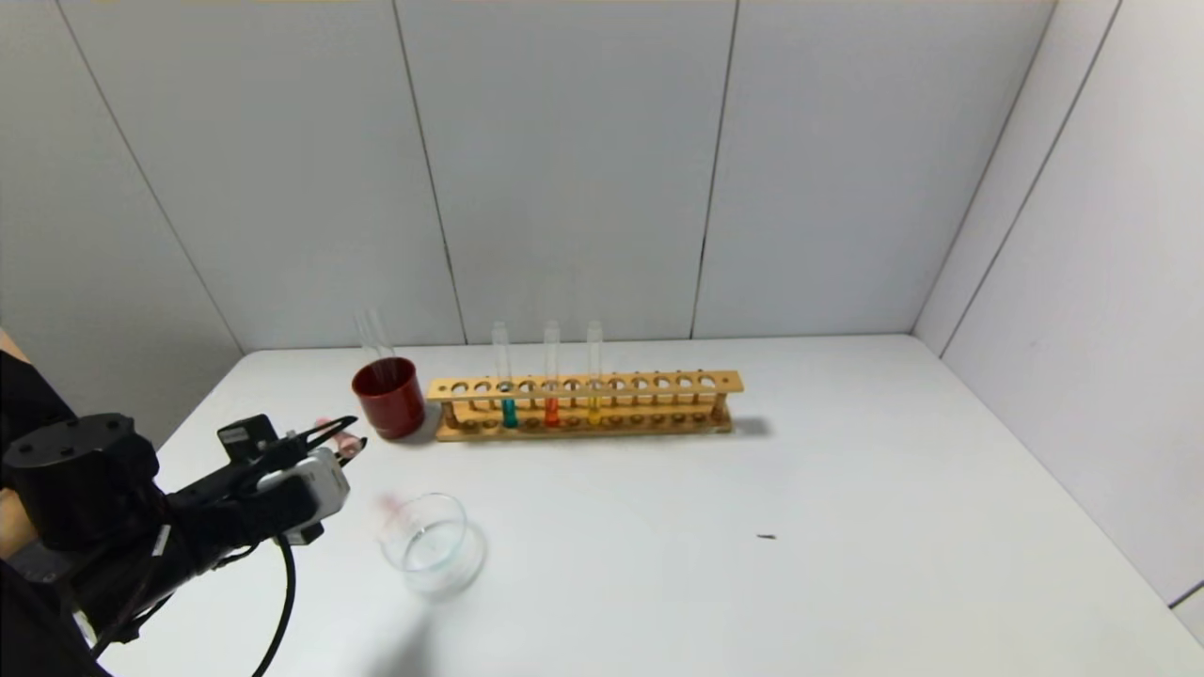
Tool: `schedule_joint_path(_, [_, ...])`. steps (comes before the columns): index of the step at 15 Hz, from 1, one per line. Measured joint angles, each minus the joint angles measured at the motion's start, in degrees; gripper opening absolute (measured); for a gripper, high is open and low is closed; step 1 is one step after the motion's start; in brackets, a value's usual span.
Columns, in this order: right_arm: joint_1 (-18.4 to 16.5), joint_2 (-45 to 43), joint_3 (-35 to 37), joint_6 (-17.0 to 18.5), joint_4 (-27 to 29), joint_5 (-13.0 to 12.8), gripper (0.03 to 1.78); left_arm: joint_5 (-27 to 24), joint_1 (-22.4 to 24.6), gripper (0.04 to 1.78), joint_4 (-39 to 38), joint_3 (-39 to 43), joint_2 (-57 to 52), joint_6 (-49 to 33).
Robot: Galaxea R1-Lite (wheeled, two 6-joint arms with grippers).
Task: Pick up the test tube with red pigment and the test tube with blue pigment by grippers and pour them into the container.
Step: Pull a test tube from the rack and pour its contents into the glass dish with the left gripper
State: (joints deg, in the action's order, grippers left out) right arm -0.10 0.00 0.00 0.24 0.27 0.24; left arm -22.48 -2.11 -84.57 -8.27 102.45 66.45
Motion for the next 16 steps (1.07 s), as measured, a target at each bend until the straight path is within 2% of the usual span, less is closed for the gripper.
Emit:
schedule_joint_path(4, [0.00,0.00,0.00,0.00,-0.02,-0.02,1.75,-0.45,-0.06,0.32,0.23,0.83,1.18,6.29])
schedule_joint_path(16, [0.00,0.00,0.00,-0.02,0.00,-0.02,1.75,-0.63,-0.34,0.32,3.01,-3.25,9.65,23.89])
